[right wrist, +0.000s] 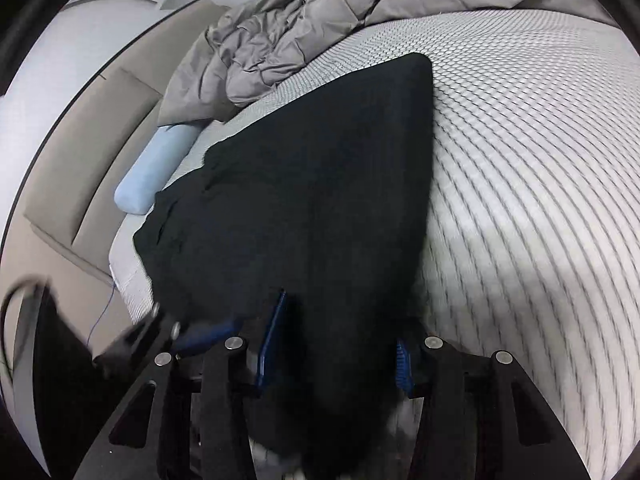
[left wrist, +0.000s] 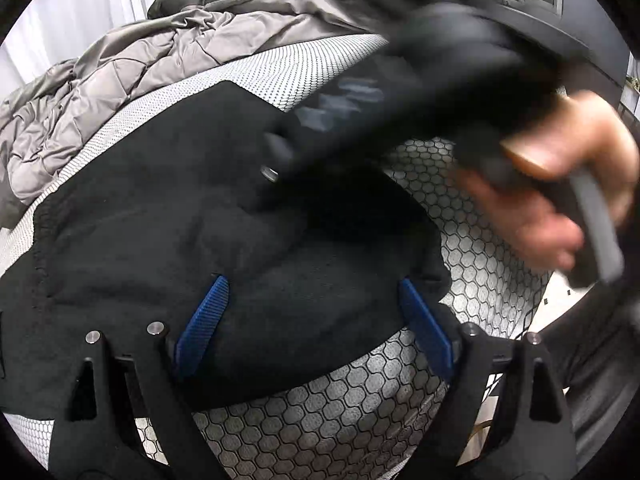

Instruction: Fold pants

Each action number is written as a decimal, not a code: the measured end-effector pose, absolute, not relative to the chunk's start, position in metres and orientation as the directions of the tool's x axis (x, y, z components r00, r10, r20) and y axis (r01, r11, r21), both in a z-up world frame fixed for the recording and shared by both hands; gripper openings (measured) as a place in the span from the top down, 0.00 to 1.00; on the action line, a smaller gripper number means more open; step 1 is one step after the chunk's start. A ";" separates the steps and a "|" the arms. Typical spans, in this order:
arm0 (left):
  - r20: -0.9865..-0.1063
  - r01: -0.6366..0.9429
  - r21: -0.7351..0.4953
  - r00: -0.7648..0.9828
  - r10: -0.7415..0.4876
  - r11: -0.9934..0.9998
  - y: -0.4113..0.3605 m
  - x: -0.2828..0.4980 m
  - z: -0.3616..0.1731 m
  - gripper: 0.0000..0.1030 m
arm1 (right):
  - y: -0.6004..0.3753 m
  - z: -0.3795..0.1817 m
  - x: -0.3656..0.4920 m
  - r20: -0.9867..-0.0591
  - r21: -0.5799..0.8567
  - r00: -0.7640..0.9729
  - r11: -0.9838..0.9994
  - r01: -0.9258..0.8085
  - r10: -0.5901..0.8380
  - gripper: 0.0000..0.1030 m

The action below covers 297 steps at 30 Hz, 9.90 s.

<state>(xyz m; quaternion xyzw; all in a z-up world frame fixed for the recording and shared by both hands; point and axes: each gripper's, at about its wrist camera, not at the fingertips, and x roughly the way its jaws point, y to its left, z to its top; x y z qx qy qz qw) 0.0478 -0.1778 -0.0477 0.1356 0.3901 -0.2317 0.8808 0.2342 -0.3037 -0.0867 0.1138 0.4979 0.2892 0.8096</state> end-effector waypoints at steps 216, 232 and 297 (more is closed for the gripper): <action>-0.725 0.459 -0.233 0.506 -0.467 0.857 0.040 0.059 -0.038 0.49 | -0.293 -0.078 0.213 -0.781 -0.083 0.604 0.932 -0.353 0.159 0.25; -0.614 -0.294 -0.650 0.747 -0.256 0.700 0.268 0.063 -0.066 0.44 | -0.343 -0.084 0.256 -0.664 0.540 0.476 0.810 -0.227 0.576 0.87; -0.719 -0.013 -0.413 0.619 -0.317 0.911 0.110 0.131 -0.044 0.30 | -0.225 -0.040 0.199 -0.661 0.180 0.535 0.804 -0.567 0.525 0.39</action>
